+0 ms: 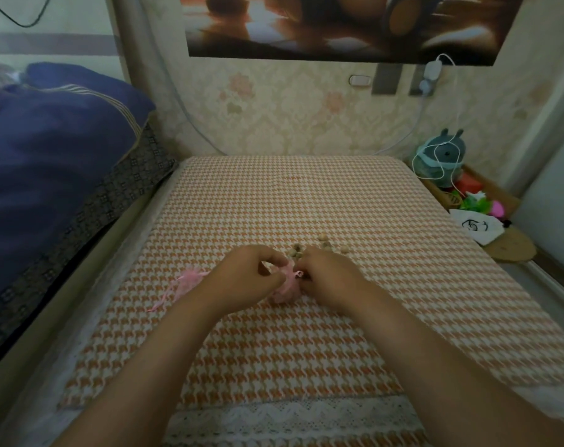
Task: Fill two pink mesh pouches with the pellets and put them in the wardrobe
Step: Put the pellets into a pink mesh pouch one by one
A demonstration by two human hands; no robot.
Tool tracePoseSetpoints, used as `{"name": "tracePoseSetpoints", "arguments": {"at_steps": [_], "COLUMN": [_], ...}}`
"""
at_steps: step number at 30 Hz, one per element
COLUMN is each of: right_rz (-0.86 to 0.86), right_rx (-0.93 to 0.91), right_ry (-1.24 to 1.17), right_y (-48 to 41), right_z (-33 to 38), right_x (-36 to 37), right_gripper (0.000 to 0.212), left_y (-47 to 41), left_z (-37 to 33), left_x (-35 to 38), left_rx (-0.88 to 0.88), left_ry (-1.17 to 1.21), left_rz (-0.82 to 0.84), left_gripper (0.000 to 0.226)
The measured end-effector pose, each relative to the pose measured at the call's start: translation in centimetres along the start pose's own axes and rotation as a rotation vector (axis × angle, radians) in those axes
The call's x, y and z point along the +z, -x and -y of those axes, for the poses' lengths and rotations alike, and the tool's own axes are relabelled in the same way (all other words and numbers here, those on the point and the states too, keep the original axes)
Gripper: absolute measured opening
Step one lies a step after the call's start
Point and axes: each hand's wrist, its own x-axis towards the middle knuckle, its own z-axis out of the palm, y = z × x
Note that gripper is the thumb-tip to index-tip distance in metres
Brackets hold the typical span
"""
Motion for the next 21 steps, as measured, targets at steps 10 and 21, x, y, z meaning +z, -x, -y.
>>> {"name": "tracePoseSetpoints", "arguments": {"at_steps": [10,21], "right_rz": [-0.297,-0.212], "right_rx": [0.009,-0.044], "right_ry": [-0.505,-0.283], "right_y": [1.8,1.3], "right_z": [2.0,2.3], "right_x": [-4.7,-3.0], "right_gripper": [0.014,0.014], "left_y": [-0.2,0.0], "left_z": [0.5,1.0], "left_x": [0.0,-0.5], "left_rx": [-0.004,0.017], "left_ry": [0.048,0.097], "left_rz": [0.026,0.043], "left_gripper": [0.027,0.027]}}
